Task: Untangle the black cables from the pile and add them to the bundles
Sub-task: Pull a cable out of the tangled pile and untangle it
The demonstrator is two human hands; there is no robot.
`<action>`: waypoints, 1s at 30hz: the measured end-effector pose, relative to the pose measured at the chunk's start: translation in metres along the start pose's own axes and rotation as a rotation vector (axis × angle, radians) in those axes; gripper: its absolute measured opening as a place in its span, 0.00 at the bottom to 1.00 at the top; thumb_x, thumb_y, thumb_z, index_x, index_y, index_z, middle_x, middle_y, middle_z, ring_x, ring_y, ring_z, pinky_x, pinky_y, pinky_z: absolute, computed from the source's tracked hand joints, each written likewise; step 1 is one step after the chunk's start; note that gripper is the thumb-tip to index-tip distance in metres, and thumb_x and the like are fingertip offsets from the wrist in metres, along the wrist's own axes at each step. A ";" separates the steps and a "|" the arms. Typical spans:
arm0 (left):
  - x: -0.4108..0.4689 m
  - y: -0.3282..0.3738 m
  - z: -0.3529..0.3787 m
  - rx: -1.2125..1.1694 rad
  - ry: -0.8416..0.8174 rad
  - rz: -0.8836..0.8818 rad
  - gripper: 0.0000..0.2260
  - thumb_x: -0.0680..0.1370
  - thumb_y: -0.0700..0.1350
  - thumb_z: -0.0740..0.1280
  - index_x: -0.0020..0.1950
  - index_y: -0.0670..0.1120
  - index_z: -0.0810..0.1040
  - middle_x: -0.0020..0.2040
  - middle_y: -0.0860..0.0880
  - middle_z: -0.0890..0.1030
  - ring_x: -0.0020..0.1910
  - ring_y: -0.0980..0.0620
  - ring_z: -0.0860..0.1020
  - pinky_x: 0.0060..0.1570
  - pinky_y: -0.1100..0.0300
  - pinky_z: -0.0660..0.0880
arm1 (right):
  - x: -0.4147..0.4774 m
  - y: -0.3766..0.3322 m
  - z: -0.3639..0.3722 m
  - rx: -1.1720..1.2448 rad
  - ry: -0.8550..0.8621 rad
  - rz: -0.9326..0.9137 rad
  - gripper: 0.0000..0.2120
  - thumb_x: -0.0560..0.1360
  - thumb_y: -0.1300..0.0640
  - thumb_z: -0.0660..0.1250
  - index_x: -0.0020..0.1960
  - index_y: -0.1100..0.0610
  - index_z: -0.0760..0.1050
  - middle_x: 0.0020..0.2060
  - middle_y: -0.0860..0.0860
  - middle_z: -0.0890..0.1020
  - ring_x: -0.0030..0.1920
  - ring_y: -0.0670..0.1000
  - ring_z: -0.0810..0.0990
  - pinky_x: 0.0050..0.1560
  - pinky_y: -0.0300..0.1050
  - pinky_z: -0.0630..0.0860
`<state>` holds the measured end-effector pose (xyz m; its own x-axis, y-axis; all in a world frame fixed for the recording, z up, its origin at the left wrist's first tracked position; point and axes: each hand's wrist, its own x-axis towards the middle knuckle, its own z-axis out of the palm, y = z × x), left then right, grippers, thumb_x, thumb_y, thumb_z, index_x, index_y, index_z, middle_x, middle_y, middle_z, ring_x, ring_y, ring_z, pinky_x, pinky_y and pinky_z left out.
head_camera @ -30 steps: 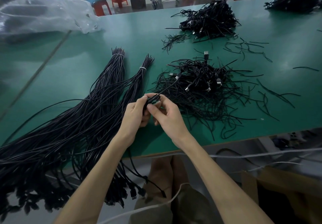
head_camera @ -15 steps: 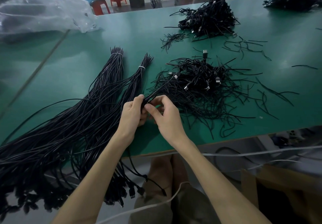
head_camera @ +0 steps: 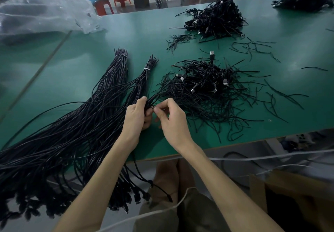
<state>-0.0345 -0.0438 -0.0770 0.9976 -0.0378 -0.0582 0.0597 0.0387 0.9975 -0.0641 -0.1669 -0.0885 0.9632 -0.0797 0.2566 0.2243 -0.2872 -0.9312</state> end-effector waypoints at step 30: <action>0.000 -0.003 -0.002 0.095 -0.073 0.015 0.24 0.84 0.51 0.56 0.27 0.52 0.66 0.25 0.54 0.61 0.23 0.54 0.57 0.22 0.65 0.58 | 0.001 0.001 -0.004 0.089 0.054 0.073 0.03 0.82 0.59 0.68 0.49 0.56 0.79 0.42 0.49 0.84 0.36 0.47 0.82 0.42 0.45 0.79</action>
<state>-0.0345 -0.0417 -0.0801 0.9928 -0.1112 -0.0441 0.0381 -0.0552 0.9977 -0.0633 -0.1709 -0.0882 0.9686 -0.1496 0.1985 0.1683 -0.1928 -0.9667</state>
